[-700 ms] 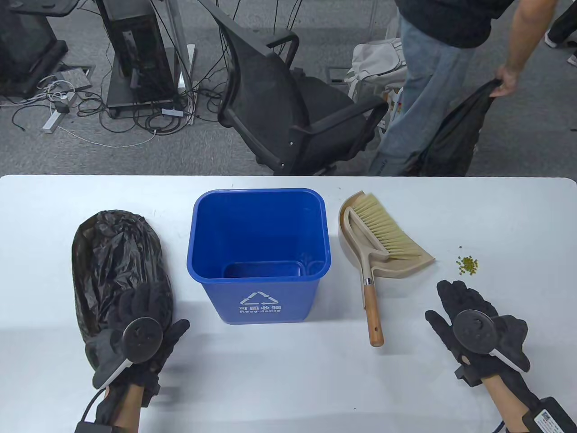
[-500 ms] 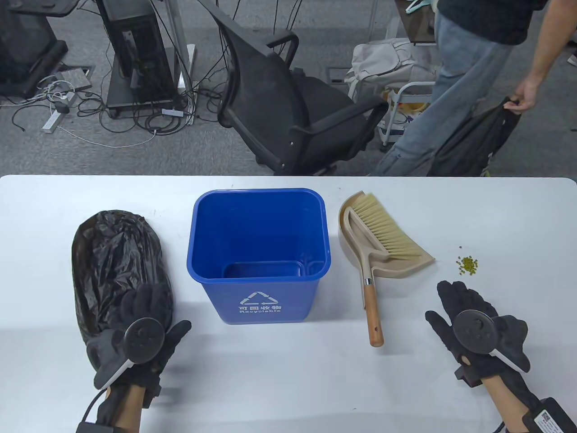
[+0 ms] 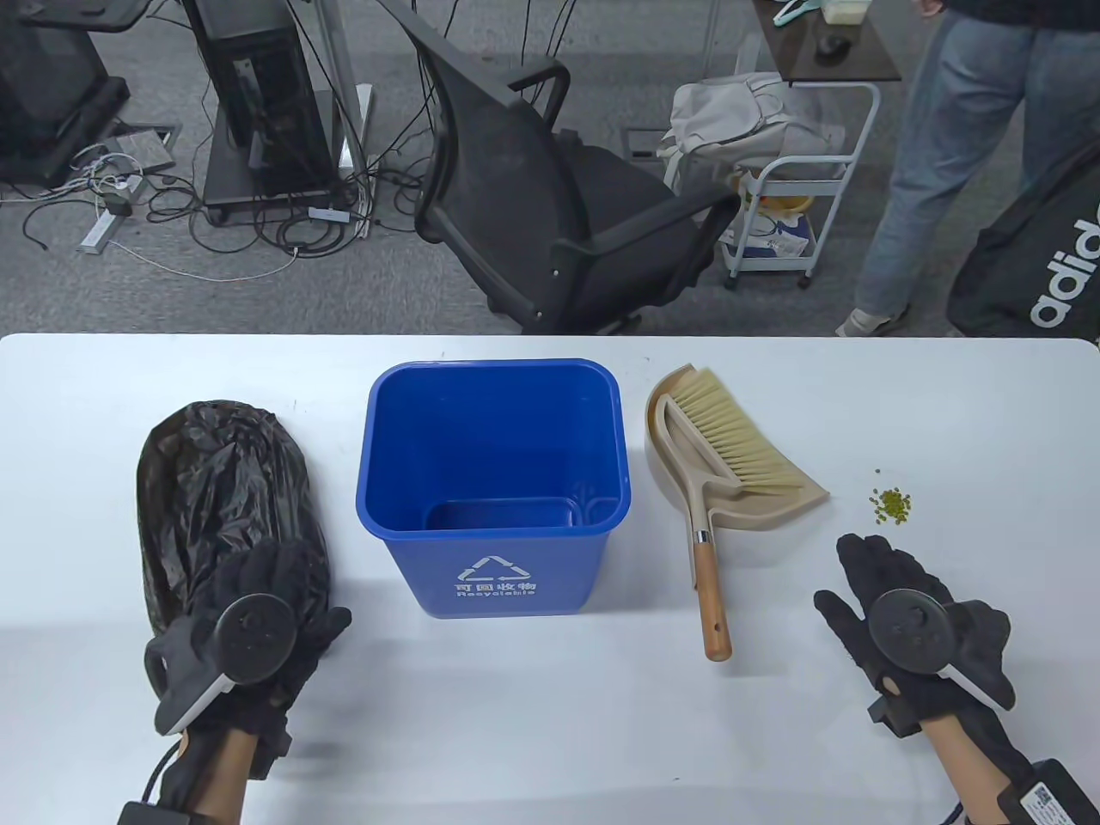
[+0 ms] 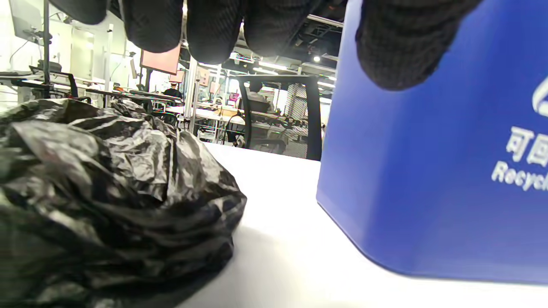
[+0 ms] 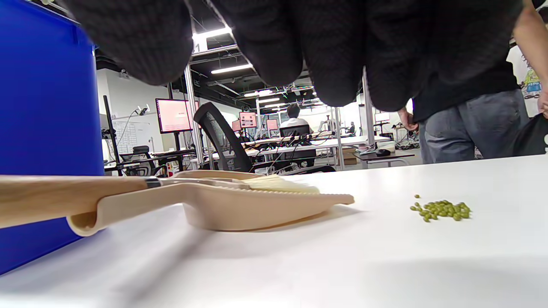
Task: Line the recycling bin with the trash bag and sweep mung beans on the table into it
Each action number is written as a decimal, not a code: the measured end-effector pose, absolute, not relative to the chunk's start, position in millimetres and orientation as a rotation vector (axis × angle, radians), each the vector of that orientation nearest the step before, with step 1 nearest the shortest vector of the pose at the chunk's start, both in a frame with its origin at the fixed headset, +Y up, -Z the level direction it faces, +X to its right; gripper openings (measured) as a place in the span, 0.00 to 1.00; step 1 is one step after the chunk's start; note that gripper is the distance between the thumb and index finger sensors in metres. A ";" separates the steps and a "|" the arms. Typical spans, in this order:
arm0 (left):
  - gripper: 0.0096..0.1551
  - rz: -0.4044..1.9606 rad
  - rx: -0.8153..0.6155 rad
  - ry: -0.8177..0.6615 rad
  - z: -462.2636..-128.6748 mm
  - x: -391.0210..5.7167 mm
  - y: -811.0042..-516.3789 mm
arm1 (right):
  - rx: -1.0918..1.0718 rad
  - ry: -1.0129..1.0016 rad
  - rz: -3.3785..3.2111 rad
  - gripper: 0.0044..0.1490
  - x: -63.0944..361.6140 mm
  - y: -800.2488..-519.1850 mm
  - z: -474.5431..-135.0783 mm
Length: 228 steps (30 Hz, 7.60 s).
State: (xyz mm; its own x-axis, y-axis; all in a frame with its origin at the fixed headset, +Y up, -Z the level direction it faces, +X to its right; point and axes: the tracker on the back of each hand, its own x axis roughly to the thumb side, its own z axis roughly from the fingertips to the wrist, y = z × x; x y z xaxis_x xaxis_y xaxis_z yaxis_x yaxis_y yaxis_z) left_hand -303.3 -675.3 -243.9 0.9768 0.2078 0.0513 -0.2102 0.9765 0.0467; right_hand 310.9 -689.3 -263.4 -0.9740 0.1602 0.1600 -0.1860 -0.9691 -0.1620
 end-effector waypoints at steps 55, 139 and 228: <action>0.21 -0.085 0.083 -0.602 -190.5 -126.7 -674.6 | 0.723 -0.081 2.621 0.44 176.1 -647.4 -233.7; 0.44 0.161 -0.433 -0.105 -237.2 -230.6 -733.9 | 0.523 -0.433 2.754 0.23 181.6 -622.5 -252.8; 0.19 0.050 0.674 0.000 -240.2 -232.9 -431.7 | 0.280 -0.839 2.585 0.25 207.5 -479.1 -273.6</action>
State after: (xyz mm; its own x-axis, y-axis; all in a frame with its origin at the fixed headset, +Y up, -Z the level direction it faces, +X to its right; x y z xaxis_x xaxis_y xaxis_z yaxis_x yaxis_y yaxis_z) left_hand -232.9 -431.7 -240.2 0.9988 0.0462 0.0158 -0.0460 0.7800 0.6241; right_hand 207.5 -479.1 -273.6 -0.8972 0.3162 0.3082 -0.4369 -0.7366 -0.5163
